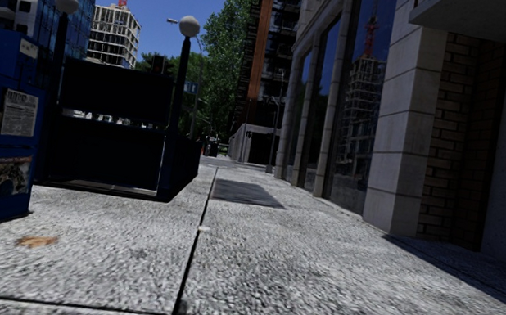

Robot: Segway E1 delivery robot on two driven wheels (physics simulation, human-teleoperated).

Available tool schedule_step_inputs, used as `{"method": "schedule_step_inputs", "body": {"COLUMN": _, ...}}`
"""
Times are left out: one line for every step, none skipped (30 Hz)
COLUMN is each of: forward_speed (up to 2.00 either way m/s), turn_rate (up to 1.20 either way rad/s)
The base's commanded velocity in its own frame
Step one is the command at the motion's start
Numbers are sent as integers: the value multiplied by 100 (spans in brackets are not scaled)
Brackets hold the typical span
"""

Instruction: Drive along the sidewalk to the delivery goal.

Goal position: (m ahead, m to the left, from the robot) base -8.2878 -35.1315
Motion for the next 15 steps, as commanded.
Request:
{"method": "schedule_step_inputs", "body": {"forward_speed": 200, "turn_rate": 0}}
{"method": "schedule_step_inputs", "body": {"forward_speed": 200, "turn_rate": 0}}
{"method": "schedule_step_inputs", "body": {"forward_speed": 200, "turn_rate": 0}}
{"method": "schedule_step_inputs", "body": {"forward_speed": 200, "turn_rate": 0}}
{"method": "schedule_step_inputs", "body": {"forward_speed": 200, "turn_rate": 0}}
{"method": "schedule_step_inputs", "body": {"forward_speed": 200, "turn_rate": 0}}
{"method": "schedule_step_inputs", "body": {"forward_speed": 200, "turn_rate": 0}}
{"method": "schedule_step_inputs", "body": {"forward_speed": 200, "turn_rate": 0}}
{"method": "schedule_step_inputs", "body": {"forward_speed": 200, "turn_rate": 0}}
{"method": "schedule_step_inputs", "body": {"forward_speed": 200, "turn_rate": 0}}
{"method": "schedule_step_inputs", "body": {"forward_speed": 200, "turn_rate": 0}}
{"method": "schedule_step_inputs", "body": {"forward_speed": 200, "turn_rate": 0}}
{"method": "schedule_step_inputs", "body": {"forward_speed": 200, "turn_rate": 0}}
{"method": "schedule_step_inputs", "body": {"forward_speed": 200, "turn_rate": 0}}
{"method": "schedule_step_inputs", "body": {"forward_speed": 200, "turn_rate": 0}}
